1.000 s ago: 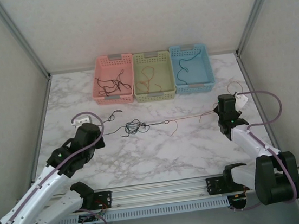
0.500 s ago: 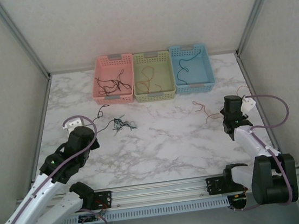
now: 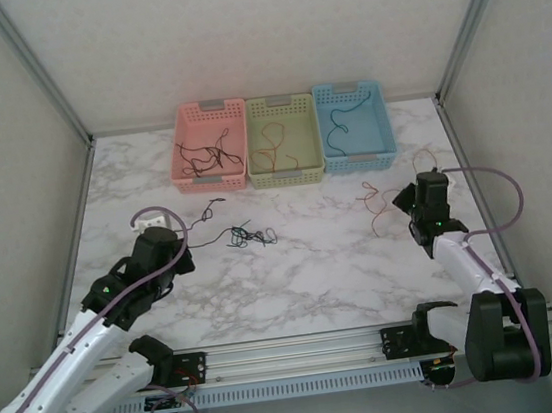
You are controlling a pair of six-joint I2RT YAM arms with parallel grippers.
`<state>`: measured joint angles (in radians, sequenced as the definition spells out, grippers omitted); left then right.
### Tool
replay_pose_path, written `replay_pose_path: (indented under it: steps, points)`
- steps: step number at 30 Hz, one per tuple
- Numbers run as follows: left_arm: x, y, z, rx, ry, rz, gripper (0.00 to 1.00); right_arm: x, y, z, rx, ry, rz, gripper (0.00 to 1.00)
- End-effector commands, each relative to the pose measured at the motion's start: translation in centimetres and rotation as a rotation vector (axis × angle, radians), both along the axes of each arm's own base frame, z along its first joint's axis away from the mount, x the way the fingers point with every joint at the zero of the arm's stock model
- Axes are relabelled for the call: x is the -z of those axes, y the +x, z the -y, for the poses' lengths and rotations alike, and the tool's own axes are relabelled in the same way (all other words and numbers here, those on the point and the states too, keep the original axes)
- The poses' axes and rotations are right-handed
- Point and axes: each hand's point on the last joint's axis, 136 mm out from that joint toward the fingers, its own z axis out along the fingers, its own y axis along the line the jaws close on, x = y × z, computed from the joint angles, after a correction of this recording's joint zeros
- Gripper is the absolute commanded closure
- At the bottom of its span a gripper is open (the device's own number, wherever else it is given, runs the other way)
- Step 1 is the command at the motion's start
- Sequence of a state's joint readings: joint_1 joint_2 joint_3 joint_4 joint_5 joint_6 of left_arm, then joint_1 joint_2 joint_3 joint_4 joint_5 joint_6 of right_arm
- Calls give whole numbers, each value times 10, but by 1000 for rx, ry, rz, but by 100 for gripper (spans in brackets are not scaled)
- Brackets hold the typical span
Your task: Untangle the cables
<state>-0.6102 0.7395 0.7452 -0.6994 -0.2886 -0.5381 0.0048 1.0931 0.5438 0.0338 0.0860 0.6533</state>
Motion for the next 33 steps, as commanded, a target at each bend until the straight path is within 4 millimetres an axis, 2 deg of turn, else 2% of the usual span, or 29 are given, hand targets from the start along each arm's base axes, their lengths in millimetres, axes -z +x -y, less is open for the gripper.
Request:
replay_pose_path:
  steps: [1, 6, 9, 13, 18, 21, 24, 28, 33]
  points:
    - [10, 4, 15, 49, -52, -12, 100, -86, 18, -56, -286, 80, 203, 100]
    - [25, 11, 30, 69, -92, -38, 100, -169, 16, -95, -454, 34, 329, 100]
    - [32, 16, 34, 73, -93, -53, 100, -207, 26, -106, -493, 41, 372, 100]
    - [36, 17, 33, 66, -80, -62, 100, -246, 46, -125, -526, 57, 437, 100]
    - [40, 16, 34, 67, -88, -66, 100, -281, 88, -159, -589, 67, 474, 100]
    - [41, 16, 37, 74, -100, -70, 100, -283, 118, -177, -594, 61, 467, 100]
    - [43, 17, 39, 77, -104, -77, 100, -274, 150, -191, -587, 57, 457, 100]
    - [46, 14, 37, 77, -102, -82, 100, -246, 186, -207, -582, 53, 419, 100]
    - [45, 10, 37, 89, -109, -89, 100, -196, 223, -238, -634, 67, 343, 100]
